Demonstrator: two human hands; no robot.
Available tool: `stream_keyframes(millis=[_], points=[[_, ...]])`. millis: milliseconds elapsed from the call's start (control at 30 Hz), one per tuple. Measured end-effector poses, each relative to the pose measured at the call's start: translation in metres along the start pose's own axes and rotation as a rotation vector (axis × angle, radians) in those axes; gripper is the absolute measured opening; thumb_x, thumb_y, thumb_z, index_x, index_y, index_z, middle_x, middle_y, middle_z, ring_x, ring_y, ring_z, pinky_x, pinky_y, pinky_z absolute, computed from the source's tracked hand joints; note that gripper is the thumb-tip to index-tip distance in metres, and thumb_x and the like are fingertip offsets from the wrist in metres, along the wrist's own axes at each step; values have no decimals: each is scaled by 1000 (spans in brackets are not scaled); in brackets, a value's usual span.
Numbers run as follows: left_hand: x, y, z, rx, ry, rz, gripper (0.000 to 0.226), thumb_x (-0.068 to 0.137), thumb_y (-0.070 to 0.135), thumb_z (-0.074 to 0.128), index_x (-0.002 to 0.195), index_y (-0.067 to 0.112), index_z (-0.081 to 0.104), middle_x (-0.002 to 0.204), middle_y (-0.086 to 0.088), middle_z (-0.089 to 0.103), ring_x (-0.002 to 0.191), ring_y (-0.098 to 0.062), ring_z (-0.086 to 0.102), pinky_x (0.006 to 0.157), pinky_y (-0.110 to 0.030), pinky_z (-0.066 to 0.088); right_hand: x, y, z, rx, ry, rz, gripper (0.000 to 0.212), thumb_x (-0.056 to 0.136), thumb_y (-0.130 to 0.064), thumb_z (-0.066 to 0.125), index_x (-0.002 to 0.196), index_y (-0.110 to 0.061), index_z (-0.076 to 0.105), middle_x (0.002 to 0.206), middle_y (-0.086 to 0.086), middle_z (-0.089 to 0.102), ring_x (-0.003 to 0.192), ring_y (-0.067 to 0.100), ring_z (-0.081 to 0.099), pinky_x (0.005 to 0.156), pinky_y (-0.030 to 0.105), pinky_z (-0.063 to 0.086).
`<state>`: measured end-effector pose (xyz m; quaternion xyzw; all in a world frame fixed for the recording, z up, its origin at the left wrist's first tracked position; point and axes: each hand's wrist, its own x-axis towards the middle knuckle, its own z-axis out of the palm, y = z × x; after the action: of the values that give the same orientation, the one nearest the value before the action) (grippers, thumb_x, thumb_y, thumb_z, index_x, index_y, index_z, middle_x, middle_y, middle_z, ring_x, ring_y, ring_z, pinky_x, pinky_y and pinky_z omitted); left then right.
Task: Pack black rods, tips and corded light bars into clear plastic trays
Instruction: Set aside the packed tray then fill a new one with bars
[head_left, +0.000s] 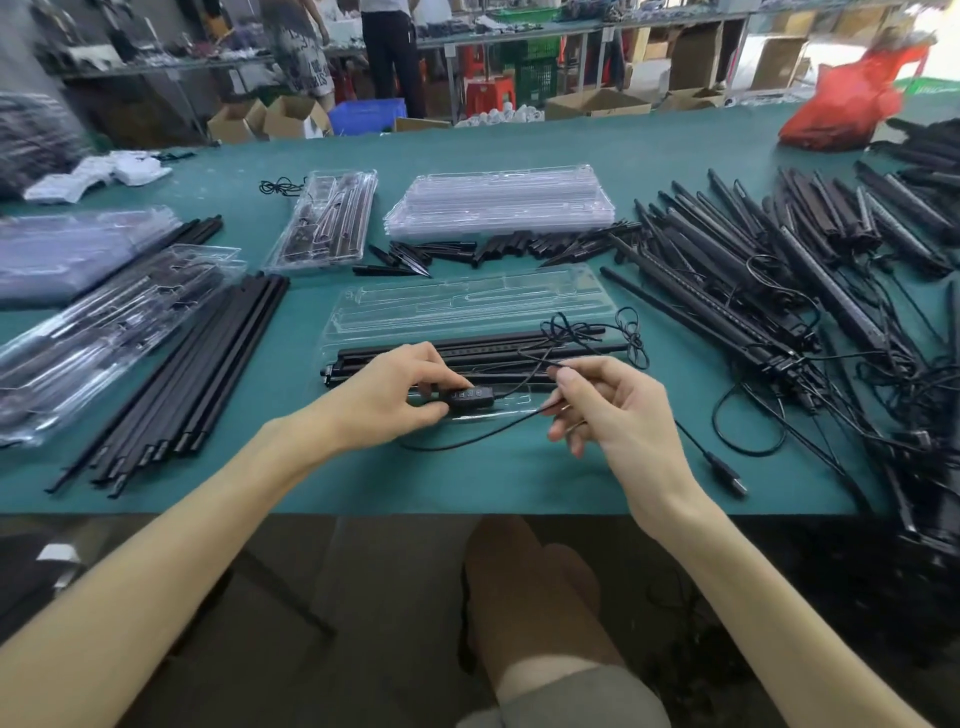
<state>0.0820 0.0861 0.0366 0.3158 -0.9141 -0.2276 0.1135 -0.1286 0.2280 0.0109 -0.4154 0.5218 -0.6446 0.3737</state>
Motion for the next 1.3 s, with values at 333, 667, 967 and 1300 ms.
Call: stream_keyframes(millis=[333,667,967,1300], points=[[13,16,-5,398,-172,5,37,100,39,57,137,38,60,116,12,49,99,-13,55,94,-35,44,3,17,5,-18,38,53,13,102,-12,56,101,-4,66,74,8,72,57,16,63,47,22,46],[17,20,5,307,-98,-25,25,97,29,66,120,23,72,106,5,56,97,-17,58,92,-40,48,4,25,3,-52,19,6,11,100,-14,60,96,-9,69,75,9,71,60,17,64,49,23,47],[28,22,1,216,-81,-143,15,82,28,83,93,26,73,89,13,63,87,-14,65,85,-36,54,2,27,4,-53,15,-25,9,99,-14,63,96,-12,71,75,8,71,60,16,64,50,22,46],[22,24,1,255,-73,-103,10,91,21,73,101,22,75,96,11,57,94,-17,60,89,-39,50,1,27,4,-181,-1,-47,14,97,-29,65,91,-20,75,70,0,68,59,9,60,52,23,45]])
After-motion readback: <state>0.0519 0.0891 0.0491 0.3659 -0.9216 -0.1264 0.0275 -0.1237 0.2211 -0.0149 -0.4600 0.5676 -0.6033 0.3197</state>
